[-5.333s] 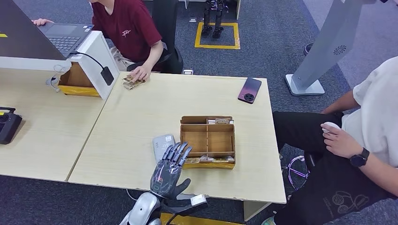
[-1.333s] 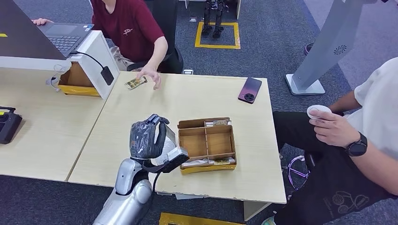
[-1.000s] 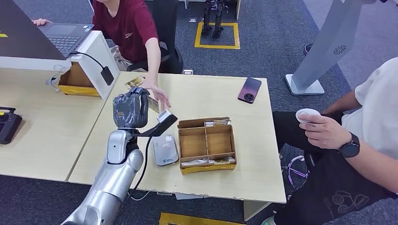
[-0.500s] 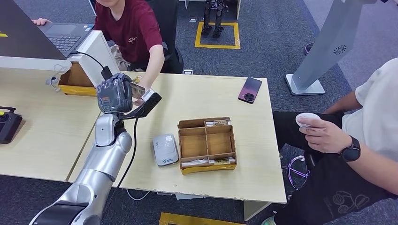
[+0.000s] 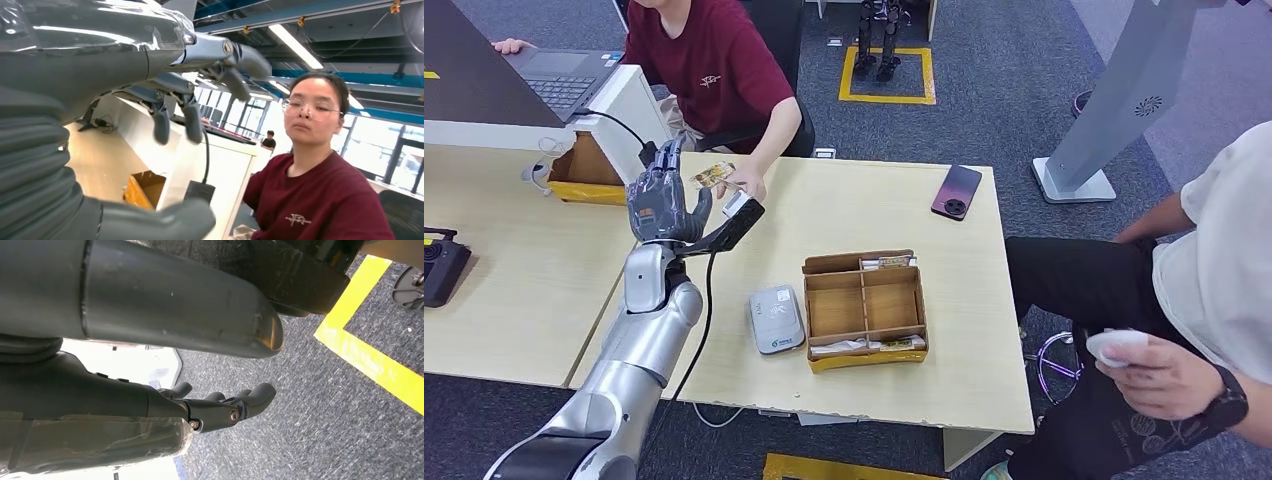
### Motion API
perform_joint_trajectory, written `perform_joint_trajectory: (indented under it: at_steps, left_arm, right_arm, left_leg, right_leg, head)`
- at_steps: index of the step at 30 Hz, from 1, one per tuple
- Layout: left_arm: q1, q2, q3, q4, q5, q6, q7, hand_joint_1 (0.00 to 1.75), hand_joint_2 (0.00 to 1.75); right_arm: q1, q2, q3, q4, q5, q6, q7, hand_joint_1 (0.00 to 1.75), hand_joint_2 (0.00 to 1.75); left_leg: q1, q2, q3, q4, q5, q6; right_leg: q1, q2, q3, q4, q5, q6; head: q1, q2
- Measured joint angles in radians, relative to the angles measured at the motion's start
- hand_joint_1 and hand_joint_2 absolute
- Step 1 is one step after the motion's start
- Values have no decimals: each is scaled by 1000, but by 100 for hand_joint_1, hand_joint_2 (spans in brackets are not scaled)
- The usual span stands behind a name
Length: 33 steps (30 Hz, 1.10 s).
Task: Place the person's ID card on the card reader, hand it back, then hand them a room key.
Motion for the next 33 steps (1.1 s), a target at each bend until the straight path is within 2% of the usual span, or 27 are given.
perform_joint_trajectory:
  at_steps: [5,8,10,11,13,14,16,18,24,27,29,31,33]
  left_arm:
    - [25,40,43,-37,-4,0,1,0,175]
    - [66,77,111,-101,22,0,-44,0,175]
    - [97,102,205,-151,76,1,-162,0,175]
    - [113,115,280,-174,119,1,-265,0,175]
    - [140,135,467,-207,206,1,-483,0,175]
    - [153,142,568,-216,245,1,-564,0,175]
    - [182,156,741,-228,295,2,-640,0,175]
    - [209,167,859,-237,316,4,-662,0,175]
    - [243,183,1060,-254,282,4,-669,0,175]
    - [303,245,1215,-198,321,-1,-618,0,175]
    - [354,310,1331,-85,440,-26,-524,0,175]
    - [408,357,1414,56,648,-41,-402,0,175]
    - [460,362,1464,169,774,-25,-267,0,175]
  right_arm:
    - [0,0,-3,0,1,-3,-1,0,0]
    - [3,0,-11,0,1,-10,-7,0,0]
    - [9,0,-17,0,1,-18,-10,0,0]
    - [14,0,-21,0,0,-22,-13,0,0]
    - [28,0,-28,0,-1,-30,-20,0,0]
    - [35,0,-33,0,-2,-34,-23,0,0]
    - [46,0,-40,0,-2,-37,-28,0,0]
    - [50,0,-45,0,-2,-38,-30,0,0]
    - [52,0,-57,0,-11,-46,-32,0,0]
    - [66,-1,-68,0,-9,-49,-42,0,0]
    - [81,-3,-74,0,-5,-41,-63,0,87]
    - [91,-8,-80,0,-6,-17,-119,0,175]
    - [95,-18,-87,0,-3,21,-187,0,175]
  left_leg:
    - [0,1,0,0,0,0]
    - [1,2,-1,-1,0,0]
    - [1,3,-2,-1,0,-1]
    - [1,3,-2,-2,-1,-1]
    - [1,6,-1,-2,-2,-3]
    - [1,8,0,-2,-2,-3]
    - [1,9,0,-2,-3,-4]
    - [2,6,-1,-2,-2,-4]
    - [1,4,-3,-2,-3,-4]
    - [1,13,1,-2,-7,-6]
    - [1,16,4,-2,-9,-7]
    - [1,15,5,-3,-9,-7]
    - [1,11,4,-2,-10,-6]
  right_leg:
    - [0,1,0,1,0,0]
    - [0,2,-1,1,0,0]
    - [0,2,-1,2,-1,-1]
    - [0,3,-2,2,-1,-1]
    - [0,6,-3,2,-1,-2]
    - [0,8,-4,2,-1,-2]
    - [1,10,-5,2,-2,-2]
    - [2,8,-6,2,-3,-2]
    - [1,4,-2,2,-3,-3]
    - [1,13,-2,2,-3,-4]
    - [0,16,-3,2,-5,-5]
    - [0,15,-3,2,-7,-5]
    - [0,13,-2,1,-10,-3]
  head:
    - [0,0]
    - [0,0]
    - [1,0]
    - [1,0]
    - [1,0]
    - [1,0]
    - [-1,0]
    - [-3,0]
    - [0,0]
    - [0,0]
    - [-1,0]
    - [-3,0]
    - [-4,0]
